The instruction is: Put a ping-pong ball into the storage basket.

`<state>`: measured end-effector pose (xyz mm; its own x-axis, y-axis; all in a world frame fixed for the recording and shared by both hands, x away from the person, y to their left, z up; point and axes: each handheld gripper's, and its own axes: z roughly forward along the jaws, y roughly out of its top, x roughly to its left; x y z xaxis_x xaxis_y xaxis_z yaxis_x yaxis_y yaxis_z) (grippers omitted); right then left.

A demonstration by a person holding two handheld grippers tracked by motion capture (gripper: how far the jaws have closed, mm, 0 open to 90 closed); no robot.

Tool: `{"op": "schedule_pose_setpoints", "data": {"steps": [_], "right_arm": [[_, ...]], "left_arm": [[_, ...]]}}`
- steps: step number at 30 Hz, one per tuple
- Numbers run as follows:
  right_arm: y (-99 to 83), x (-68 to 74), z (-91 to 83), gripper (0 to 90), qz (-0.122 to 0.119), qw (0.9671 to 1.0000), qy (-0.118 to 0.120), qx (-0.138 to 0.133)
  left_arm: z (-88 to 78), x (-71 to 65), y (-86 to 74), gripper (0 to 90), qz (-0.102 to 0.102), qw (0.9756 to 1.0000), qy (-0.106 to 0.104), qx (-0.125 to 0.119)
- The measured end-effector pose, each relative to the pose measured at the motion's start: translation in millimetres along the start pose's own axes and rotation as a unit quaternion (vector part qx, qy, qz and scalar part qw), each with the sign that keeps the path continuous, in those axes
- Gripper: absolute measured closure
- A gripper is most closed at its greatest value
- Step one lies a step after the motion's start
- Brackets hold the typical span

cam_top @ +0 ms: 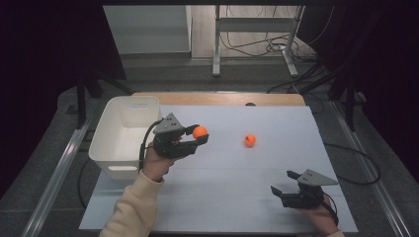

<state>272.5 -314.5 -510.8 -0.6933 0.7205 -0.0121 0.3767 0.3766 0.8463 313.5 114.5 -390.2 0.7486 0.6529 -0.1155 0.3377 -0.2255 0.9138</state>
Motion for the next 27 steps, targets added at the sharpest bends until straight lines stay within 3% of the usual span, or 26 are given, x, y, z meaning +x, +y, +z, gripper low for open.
{"op": "schedule_pose_setpoints", "data": {"steps": [27], "right_arm": [[-0.3,-0.7,-0.4,15.0,0.001,1.0000,-0.006,0.001]], "left_arm": [[-25.7,18.1,4.1,50.3,-0.013,0.9991,0.032,-0.024]]}}
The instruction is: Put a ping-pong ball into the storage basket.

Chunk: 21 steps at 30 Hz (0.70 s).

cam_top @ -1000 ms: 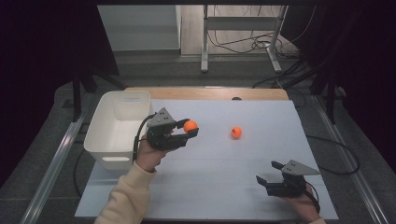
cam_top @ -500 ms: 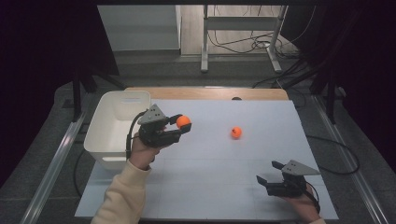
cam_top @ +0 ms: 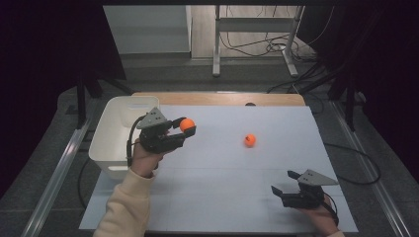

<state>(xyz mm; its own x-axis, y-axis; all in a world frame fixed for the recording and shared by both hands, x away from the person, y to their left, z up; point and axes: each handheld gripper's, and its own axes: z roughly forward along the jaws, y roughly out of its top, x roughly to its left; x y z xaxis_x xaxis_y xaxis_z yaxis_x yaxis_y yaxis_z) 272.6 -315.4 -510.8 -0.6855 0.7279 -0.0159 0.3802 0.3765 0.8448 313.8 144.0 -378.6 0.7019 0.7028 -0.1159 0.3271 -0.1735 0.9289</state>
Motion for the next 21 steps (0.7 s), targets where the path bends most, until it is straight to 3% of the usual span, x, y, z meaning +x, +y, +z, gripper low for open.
{"op": "schedule_pose_setpoints", "data": {"steps": [21], "right_arm": [[-0.4,-0.2,-0.3,15.0,0.000,1.0000,-0.002,0.000]], "left_arm": [[-19.5,15.9,2.4,50.2,-0.013,0.9993,0.029,-0.019]]}}
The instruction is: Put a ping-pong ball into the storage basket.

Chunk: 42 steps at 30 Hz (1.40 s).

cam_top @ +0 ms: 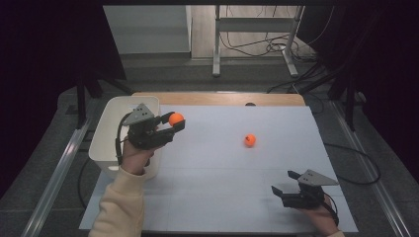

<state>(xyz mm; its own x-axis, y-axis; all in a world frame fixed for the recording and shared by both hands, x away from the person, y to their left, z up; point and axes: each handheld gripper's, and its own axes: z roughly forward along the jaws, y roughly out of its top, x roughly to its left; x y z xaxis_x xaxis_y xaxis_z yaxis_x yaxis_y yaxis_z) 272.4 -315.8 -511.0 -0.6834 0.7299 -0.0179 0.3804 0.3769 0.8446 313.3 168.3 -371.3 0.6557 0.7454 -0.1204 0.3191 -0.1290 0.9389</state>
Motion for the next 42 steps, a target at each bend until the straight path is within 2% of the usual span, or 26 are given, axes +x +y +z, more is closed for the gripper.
{"op": "schedule_pose_setpoints", "data": {"steps": [10,42], "right_arm": [[-0.2,-0.1,0.1,15.0,0.000,1.0000,0.000,0.001],[-0.8,0.5,0.0,15.0,0.002,1.0000,0.001,0.002]], "left_arm": [[-11.0,13.3,-0.1,50.3,-0.013,0.9997,0.021,-0.006],[-28.7,43.8,-5.0,50.3,-0.047,0.9973,0.053,-0.021]]}}
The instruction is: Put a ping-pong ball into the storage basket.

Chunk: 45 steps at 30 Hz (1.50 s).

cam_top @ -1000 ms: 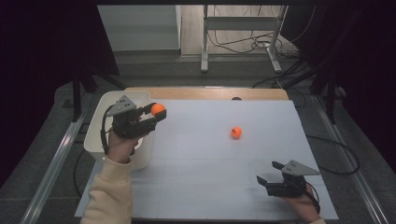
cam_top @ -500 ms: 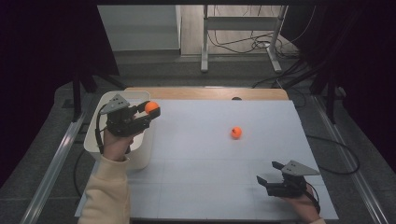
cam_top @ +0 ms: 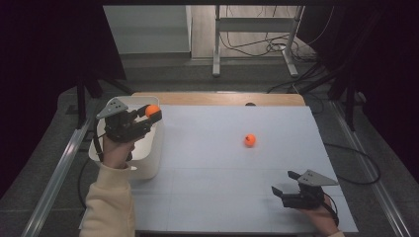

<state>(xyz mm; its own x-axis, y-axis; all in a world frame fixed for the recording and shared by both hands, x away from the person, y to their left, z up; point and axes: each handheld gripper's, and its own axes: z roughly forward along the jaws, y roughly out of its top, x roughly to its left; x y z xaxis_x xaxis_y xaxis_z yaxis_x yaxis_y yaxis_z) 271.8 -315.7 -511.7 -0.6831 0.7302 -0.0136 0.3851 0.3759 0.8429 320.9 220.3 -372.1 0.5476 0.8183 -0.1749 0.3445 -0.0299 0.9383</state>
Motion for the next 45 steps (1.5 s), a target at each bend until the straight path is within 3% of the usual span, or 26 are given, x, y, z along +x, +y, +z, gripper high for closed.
{"op": "schedule_pose_setpoints", "data": {"steps": [24,33,45], "right_arm": [[-0.4,0.1,-0.5,15.0,-0.001,1.0000,0.000,0.000],[-0.6,0.1,-0.5,15.0,-0.001,1.0000,0.001,0.001],[-0.7,0.2,-0.6,15.1,-0.001,1.0000,0.001,0.003]], "left_arm": [[-8.1,31.3,-6.9,50.3,-0.030,0.9987,0.040,0.000],[-7.5,37.2,-9.8,50.3,-0.034,0.9979,0.054,-0.001],[-8.4,49.1,-14.9,50.3,-0.039,0.9952,0.090,0.002]]}}
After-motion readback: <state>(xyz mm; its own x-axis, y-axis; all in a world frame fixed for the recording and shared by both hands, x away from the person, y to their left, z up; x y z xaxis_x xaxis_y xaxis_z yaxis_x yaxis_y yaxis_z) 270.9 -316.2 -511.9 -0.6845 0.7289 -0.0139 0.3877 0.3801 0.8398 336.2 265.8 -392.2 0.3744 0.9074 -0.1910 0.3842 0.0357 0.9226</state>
